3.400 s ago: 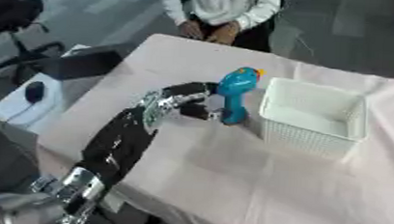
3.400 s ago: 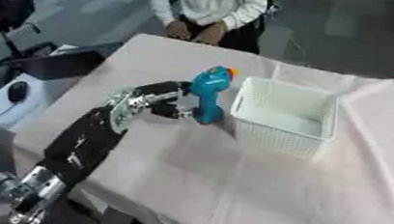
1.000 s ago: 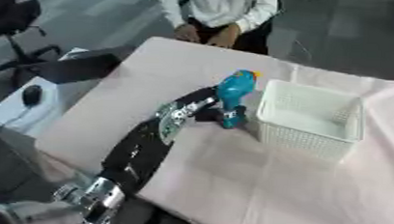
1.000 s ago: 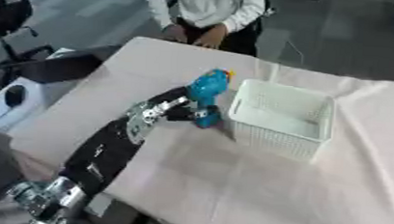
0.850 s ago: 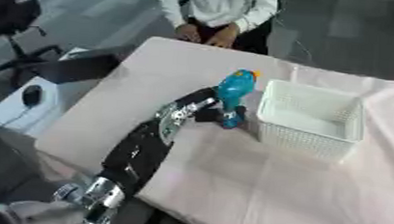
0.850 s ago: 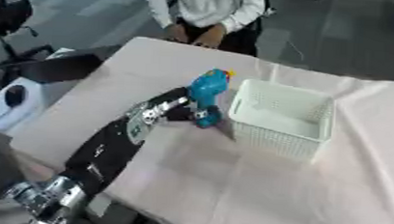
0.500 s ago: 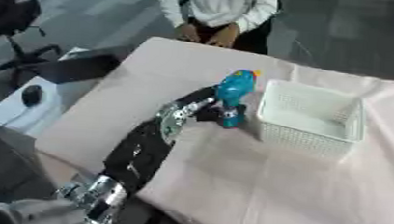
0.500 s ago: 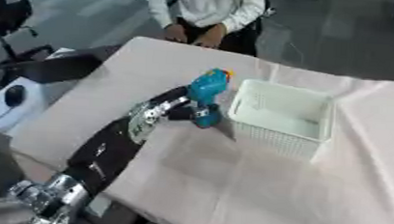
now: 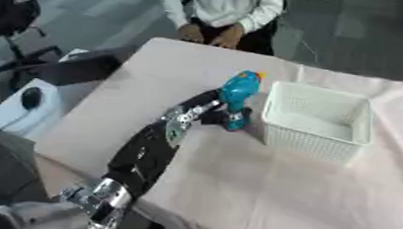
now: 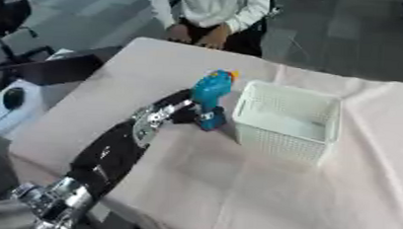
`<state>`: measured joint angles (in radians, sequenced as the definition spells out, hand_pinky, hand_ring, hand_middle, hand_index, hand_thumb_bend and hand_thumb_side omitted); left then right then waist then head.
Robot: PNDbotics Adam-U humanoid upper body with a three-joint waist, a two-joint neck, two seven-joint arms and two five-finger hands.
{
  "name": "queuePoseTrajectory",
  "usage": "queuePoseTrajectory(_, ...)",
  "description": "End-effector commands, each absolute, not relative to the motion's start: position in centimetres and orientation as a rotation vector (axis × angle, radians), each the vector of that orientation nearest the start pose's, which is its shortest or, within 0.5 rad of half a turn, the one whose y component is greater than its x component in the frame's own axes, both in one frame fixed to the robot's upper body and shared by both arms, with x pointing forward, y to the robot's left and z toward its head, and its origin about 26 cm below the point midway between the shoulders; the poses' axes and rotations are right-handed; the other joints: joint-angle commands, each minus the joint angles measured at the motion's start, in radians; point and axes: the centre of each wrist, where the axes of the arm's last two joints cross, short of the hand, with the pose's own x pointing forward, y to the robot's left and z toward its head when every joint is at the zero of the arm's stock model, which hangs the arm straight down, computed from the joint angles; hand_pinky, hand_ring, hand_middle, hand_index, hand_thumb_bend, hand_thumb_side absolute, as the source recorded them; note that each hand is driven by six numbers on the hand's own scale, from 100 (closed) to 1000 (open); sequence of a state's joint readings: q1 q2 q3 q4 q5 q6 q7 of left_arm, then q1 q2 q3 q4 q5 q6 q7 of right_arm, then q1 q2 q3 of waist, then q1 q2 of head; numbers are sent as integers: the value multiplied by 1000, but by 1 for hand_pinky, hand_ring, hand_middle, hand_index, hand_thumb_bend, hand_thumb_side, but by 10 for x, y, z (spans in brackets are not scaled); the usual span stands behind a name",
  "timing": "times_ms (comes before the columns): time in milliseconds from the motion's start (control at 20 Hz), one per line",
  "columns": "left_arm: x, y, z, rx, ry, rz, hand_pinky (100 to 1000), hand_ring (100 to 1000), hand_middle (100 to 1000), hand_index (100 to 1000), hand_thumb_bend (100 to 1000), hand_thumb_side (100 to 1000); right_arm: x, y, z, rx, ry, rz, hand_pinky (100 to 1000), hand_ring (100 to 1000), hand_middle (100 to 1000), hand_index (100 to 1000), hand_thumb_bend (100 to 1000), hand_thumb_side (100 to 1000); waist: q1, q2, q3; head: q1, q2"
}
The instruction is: Pick up objects on the table and place them in the box.
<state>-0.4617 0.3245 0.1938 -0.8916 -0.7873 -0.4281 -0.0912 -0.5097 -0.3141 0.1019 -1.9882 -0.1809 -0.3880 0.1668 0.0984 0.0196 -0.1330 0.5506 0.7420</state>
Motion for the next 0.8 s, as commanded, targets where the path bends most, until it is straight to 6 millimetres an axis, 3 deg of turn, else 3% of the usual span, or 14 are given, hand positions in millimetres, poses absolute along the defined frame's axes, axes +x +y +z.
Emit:
queuePoseTrajectory(50, 382, 375, 2, 675, -1531, -944, 795, 979, 1000, 1000, 750, 1000, 310, -209, 257, -410, 3279, -772, 295, 100, 102, 494, 100, 1000, -4, -9, 0, 9, -20)
queuePoseTrajectory(800, 383, 369, -3, 687, -1577, -842, 768, 968, 1000, 1000, 655, 994, 310, -209, 257, -408, 3281, -772, 294, 100, 102, 493, 100, 1000, -4, -11, 2, 11, -19)
